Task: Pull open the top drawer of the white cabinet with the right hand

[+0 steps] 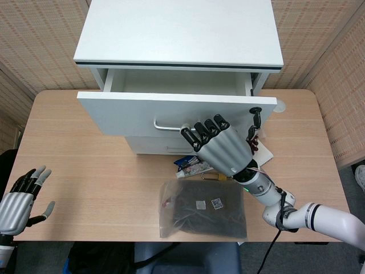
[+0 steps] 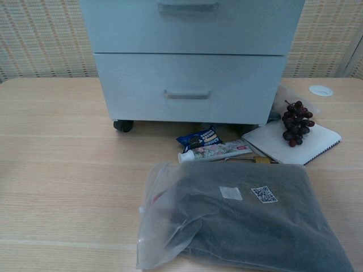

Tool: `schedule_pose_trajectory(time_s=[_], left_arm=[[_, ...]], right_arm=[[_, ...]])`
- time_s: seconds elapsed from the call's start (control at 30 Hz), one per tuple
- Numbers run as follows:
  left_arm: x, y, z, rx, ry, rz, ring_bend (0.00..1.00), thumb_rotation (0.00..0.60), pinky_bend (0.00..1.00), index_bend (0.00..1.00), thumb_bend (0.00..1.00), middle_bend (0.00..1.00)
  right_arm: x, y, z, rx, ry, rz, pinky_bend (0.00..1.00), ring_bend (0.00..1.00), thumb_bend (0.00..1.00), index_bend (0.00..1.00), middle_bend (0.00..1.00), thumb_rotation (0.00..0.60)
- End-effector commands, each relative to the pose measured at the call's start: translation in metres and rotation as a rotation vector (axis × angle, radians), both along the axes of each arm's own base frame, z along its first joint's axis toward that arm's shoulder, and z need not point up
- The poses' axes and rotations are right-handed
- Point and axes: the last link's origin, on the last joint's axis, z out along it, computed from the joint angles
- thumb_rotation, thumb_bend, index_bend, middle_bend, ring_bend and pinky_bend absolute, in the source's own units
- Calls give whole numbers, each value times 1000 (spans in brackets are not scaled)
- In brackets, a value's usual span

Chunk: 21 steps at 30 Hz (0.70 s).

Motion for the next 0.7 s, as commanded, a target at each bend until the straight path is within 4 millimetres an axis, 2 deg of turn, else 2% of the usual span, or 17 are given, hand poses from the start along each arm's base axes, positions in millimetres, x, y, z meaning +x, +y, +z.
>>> schedule_pose_trajectory(time_s=[0.03,0.7], left_arm=[[0,0,0,-1,0,0,30,600,115,69,376,0],[2,1,-1,-5,3,-4,30,600,115,68,376,0]], right_arm=[[0,1,0,1,-1,5,1000,971,282,557,919,600],[-2,16,1,17,0,36,1000,971,282,557,918,600]])
